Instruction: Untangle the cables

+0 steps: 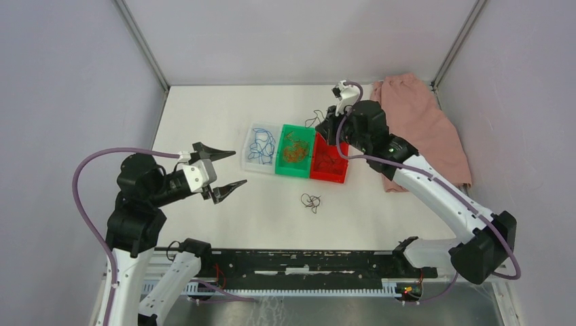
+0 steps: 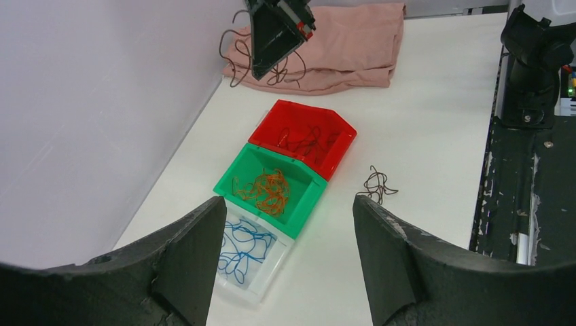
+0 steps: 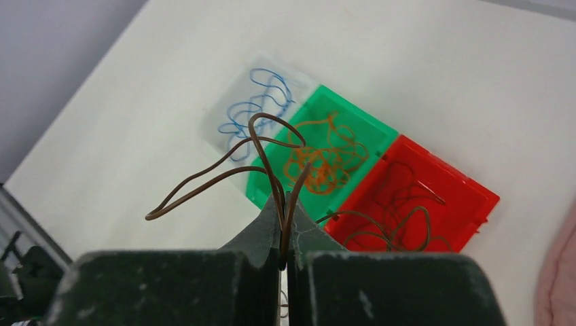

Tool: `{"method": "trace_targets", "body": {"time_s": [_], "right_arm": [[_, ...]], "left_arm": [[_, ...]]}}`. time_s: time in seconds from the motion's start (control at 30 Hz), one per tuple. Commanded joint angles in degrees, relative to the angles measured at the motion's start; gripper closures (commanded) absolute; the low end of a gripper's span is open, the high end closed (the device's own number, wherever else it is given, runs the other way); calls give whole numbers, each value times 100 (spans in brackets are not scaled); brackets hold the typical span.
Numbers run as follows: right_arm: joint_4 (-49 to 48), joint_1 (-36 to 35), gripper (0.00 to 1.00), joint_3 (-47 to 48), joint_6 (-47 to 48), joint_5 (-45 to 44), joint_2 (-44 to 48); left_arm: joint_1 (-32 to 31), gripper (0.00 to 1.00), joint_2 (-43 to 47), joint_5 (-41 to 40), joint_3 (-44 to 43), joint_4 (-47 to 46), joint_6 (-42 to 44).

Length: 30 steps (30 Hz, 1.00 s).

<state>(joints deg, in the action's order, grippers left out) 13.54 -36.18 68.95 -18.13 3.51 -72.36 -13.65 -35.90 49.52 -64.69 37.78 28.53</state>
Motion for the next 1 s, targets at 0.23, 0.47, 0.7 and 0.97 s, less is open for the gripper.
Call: {"method": "trace_targets", "body": {"time_s": [0.23, 0.47, 0.7, 0.97], "right_arm": [[-454, 510, 99, -119, -214, -598, -1051], [17, 754, 99, -155, -546, -1222, -1562], [621, 801, 85, -161, -1031, -1497, -1786], [1165, 806, 65, 267, -1192, -1432, -1855]], "left_arm": [[-7, 24, 119, -125, -57, 12, 216], [-8, 24, 134, -136, -64, 19, 258], [-13, 24, 94, -72, -43, 20, 337], [-11, 24, 93, -82, -70, 10, 371]]}}
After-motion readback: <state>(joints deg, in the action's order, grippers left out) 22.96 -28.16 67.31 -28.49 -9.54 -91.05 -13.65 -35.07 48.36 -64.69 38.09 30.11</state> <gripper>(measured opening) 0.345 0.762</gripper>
